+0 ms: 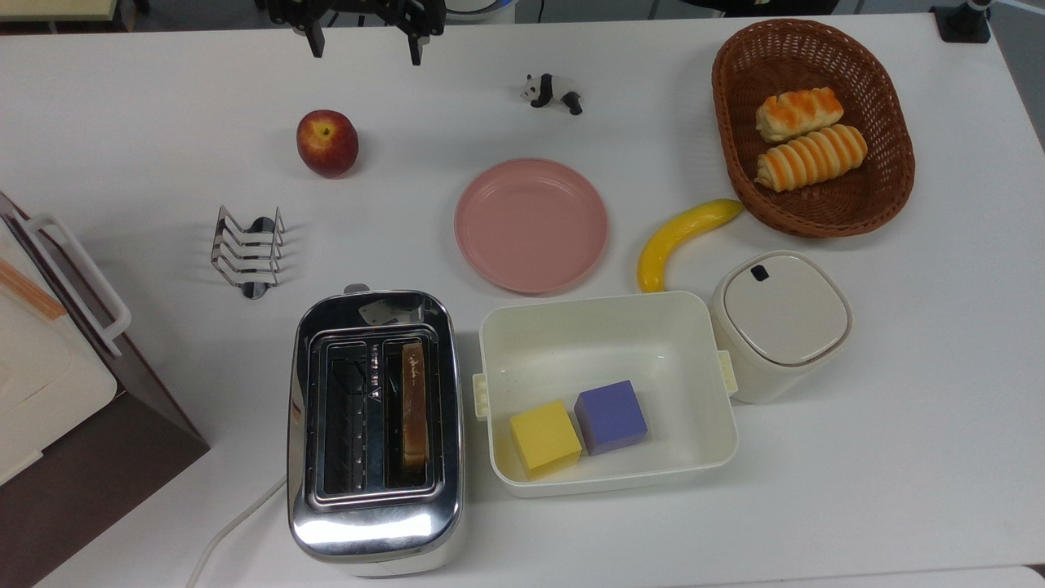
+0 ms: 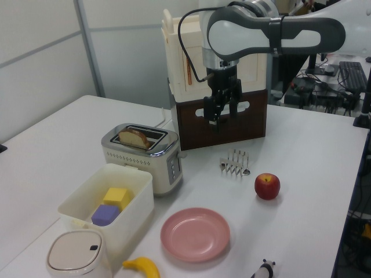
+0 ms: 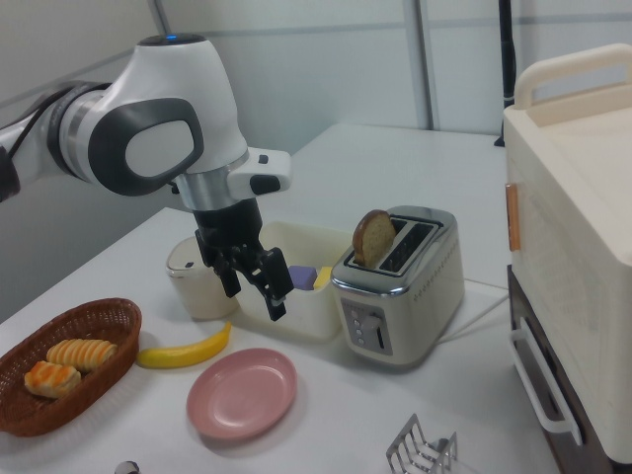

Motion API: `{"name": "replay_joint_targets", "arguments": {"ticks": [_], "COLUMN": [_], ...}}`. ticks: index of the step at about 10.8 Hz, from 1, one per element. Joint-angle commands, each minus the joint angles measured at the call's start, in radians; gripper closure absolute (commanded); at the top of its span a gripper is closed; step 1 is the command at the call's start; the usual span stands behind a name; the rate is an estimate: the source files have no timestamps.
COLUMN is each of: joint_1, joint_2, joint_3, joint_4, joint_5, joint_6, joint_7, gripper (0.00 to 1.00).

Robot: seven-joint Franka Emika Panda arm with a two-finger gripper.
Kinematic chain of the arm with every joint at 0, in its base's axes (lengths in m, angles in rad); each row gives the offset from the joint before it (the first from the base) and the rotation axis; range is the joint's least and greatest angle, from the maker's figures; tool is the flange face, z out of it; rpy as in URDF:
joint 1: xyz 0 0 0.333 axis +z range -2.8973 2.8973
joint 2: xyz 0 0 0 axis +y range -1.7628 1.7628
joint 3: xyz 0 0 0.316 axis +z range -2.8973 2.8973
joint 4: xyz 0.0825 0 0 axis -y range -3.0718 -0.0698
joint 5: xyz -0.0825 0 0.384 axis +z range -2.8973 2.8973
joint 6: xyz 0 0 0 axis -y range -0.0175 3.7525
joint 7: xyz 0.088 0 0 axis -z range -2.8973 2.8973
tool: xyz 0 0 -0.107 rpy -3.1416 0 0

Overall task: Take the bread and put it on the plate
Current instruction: 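Move the gripper from rest toward the chrome toaster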

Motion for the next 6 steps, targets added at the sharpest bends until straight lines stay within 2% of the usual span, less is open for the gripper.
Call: {"name": "replay_joint_targets", "arguments": {"ticks": [1,6], "joint_1": [-0.005,-0.004], "joint_2": [-0.012,-0.003], "joint_3": [0.004,0.004], "joint_4": [-0.011,-0.012], "joint_5": [-0.006,-0.006], "joint_6": [0.008,0.019], "joint_7": [-0.021,-0.024], "gripper": [0.00,0.00]}}
